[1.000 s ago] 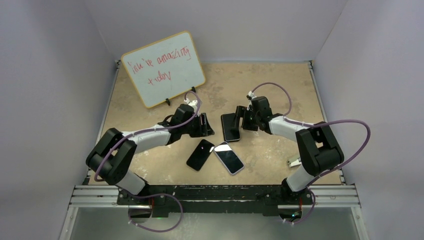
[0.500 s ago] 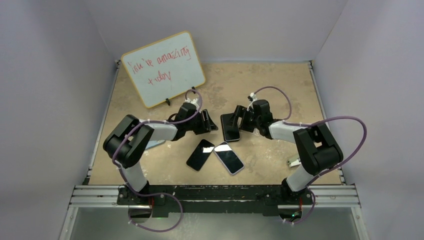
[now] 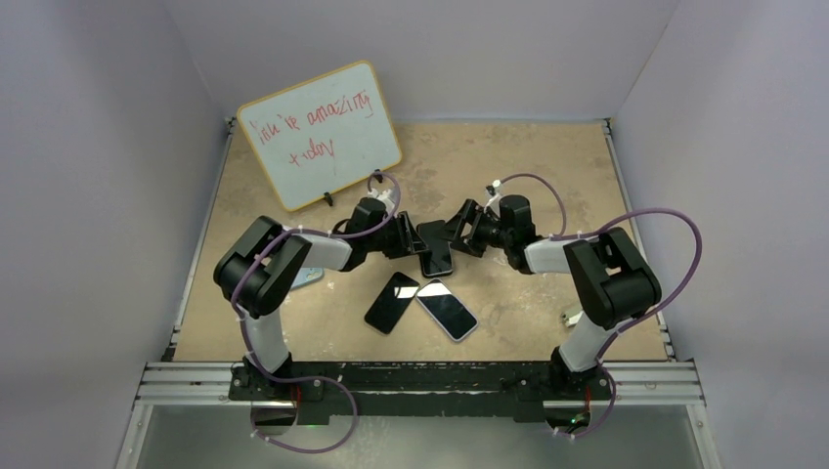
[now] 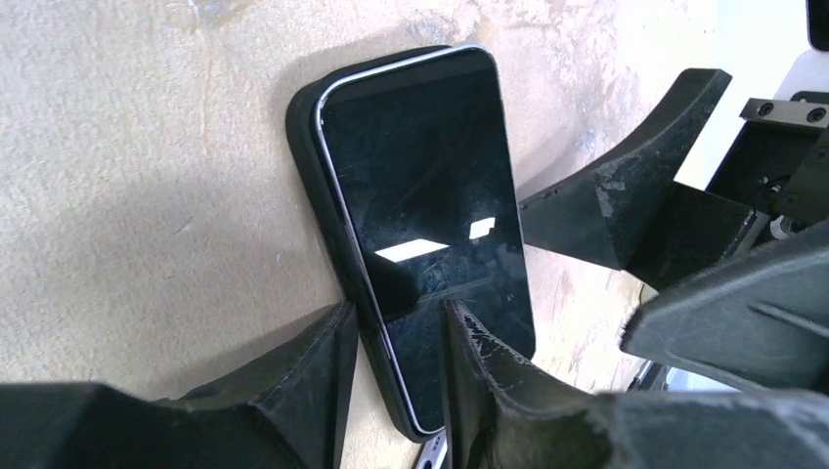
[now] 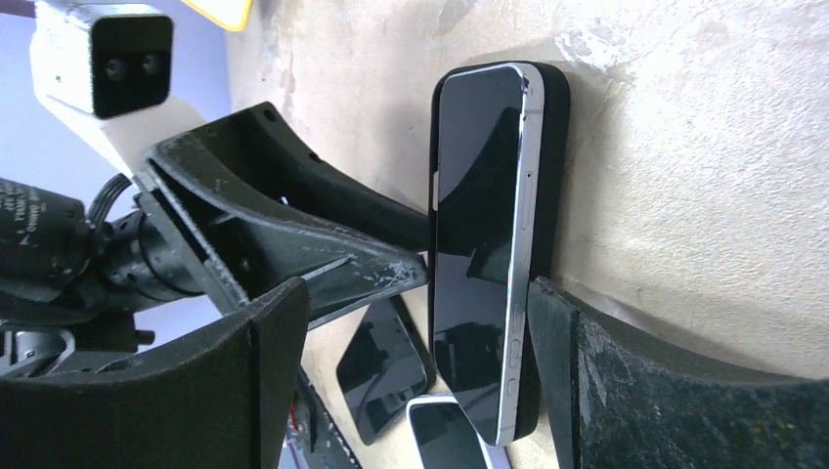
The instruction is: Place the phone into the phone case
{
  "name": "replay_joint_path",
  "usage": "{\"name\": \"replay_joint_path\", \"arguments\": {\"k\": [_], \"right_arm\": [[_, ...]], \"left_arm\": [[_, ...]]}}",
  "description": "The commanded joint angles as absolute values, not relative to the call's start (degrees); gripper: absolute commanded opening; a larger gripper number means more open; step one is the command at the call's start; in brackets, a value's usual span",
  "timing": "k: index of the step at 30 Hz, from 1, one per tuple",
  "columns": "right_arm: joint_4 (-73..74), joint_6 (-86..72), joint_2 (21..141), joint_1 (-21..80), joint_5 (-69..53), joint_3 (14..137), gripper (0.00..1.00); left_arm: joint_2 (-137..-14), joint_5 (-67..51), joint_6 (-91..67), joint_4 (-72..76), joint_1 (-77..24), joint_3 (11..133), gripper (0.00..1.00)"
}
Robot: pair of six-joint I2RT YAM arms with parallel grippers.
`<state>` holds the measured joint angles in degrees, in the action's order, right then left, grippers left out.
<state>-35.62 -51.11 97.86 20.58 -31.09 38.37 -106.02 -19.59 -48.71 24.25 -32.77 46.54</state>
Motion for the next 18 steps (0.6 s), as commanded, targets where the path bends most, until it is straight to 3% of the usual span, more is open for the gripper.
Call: {"name": "replay_joint_path", "arguments": {"k": [1,9,18], "right_arm": [[-45.09,-56.46,97.05,21.40,-39.09,37.80,0.82],[-49.66,-57.79,98.34,21.40,-38.61,37.24,0.81],[-37.15,-48.84,98.11,21.40,-33.78,38.75,0.81]], "left_arm": [[-105.99,-20.28,-45.95,24.09,-32.67,46.77,0.35],[-103.80,-22.27,-46.61,28.00,-30.86,41.44,0.18],[-104.58,-24.10,-45.42,27.49,-30.10,41.55,0.13]]}}
